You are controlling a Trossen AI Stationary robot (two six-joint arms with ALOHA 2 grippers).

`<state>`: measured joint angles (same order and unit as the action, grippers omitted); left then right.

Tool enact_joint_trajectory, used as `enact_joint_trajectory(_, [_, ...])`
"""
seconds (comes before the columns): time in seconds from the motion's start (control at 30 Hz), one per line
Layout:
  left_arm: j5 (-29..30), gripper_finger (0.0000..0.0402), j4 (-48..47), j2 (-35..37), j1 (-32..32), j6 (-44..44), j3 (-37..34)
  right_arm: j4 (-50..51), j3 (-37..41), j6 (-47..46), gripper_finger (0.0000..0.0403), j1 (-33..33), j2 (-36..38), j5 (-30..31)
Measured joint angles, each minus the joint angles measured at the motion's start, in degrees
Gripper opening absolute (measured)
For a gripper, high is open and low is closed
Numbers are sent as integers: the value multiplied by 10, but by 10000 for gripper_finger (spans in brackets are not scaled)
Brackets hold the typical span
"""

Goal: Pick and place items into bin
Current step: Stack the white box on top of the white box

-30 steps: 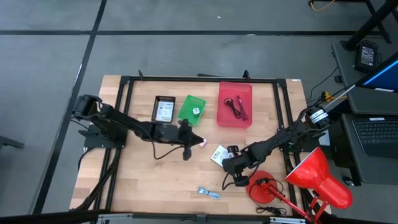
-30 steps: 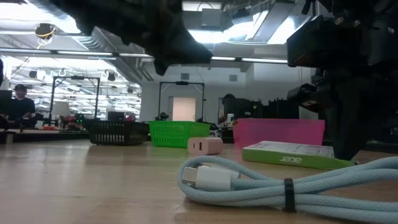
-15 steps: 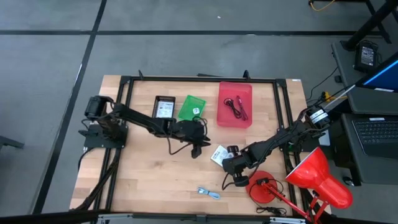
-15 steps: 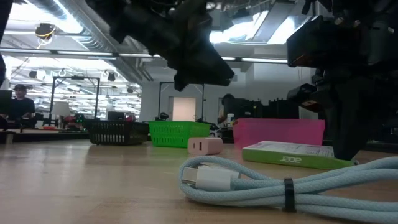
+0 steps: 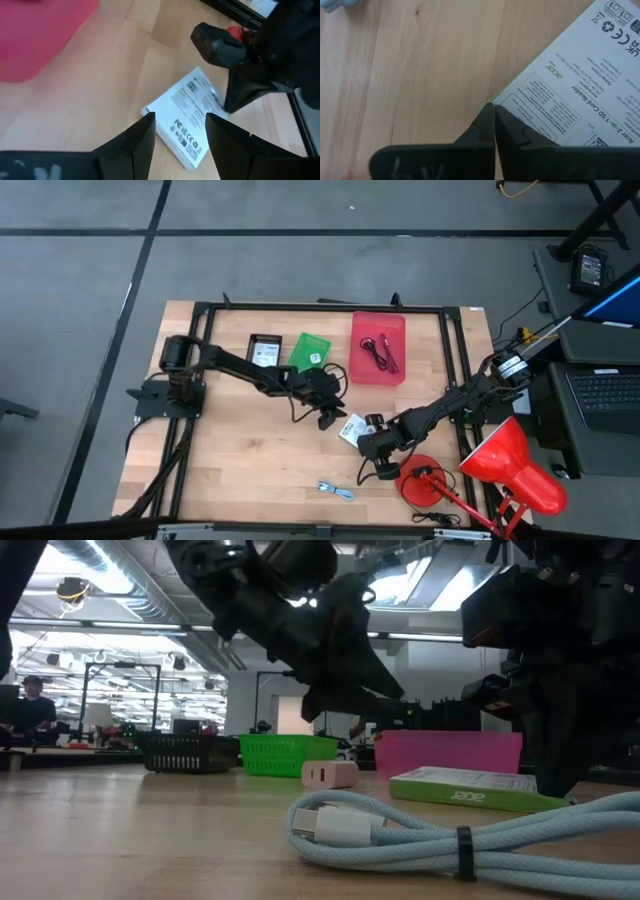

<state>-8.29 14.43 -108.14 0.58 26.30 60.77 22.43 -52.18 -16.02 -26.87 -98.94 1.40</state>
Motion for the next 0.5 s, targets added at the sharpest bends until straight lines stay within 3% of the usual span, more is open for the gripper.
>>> enact_joint_trajectory(0.5, [-4,168,-1,-91,0,30,45,-1,0,2,0,0,0,4])
